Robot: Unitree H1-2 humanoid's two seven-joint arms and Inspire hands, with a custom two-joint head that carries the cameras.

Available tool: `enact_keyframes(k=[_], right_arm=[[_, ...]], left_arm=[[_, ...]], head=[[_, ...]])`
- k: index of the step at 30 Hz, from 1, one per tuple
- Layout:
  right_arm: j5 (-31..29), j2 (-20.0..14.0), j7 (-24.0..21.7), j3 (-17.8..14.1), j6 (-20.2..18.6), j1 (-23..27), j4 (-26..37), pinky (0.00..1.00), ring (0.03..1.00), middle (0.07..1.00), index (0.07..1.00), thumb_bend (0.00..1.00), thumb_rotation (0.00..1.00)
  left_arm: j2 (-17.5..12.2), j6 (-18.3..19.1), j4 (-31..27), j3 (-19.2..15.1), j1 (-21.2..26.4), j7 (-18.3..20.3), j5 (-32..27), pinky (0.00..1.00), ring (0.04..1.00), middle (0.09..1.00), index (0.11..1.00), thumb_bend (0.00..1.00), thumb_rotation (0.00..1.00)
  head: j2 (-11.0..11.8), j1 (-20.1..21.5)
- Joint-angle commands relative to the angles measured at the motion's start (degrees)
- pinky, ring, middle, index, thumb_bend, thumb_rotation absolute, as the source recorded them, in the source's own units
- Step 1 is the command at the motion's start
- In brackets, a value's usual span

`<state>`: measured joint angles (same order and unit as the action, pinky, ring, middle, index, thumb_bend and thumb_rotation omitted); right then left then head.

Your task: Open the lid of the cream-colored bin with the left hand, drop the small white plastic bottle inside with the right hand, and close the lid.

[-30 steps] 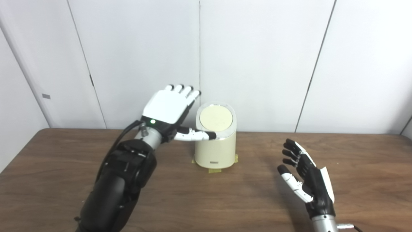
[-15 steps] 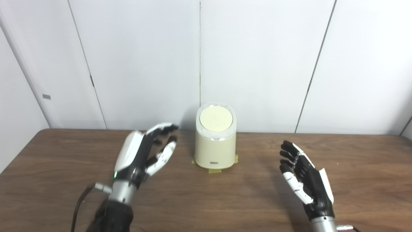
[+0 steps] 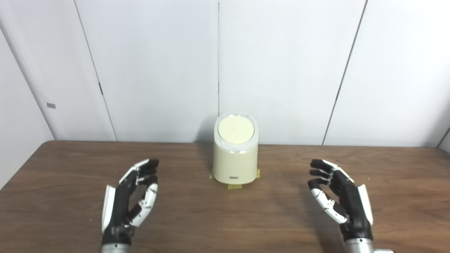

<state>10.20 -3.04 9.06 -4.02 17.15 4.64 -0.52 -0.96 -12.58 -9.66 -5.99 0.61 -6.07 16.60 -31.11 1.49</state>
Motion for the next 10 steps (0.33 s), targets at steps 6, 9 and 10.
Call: enact_keyframes(k=[6,9,10], right_arm=[[-1.8,0.8,0.7,-1.8,-3.1,0.8,6.8,0.61,0.681,0.691,0.684,0.28,0.28],[-2.7,2.2,0.6,-1.7,-7.3,-0.4,10.1,0.63,0.691,0.700,0.694,0.29,0.27],[-3.1,2.5,0.5,-1.6,-8.8,-0.8,11.3,0.63,0.698,0.705,0.701,0.29,0.27]], left_arm=[[0.5,1.9,-6.7,0.1,1.1,-0.2,-3.3,0.68,0.763,0.764,0.750,0.27,0.50],[1.0,3.5,-7.0,0.3,-0.2,0.1,-5.5,0.69,0.764,0.769,0.764,0.27,0.64],[1.2,4.3,-7.1,0.3,-0.6,0.2,-6.4,0.70,0.769,0.772,0.769,0.29,0.68]], head=[[-0.2,0.0],[0.0,0.6],[0.0,0.6]])
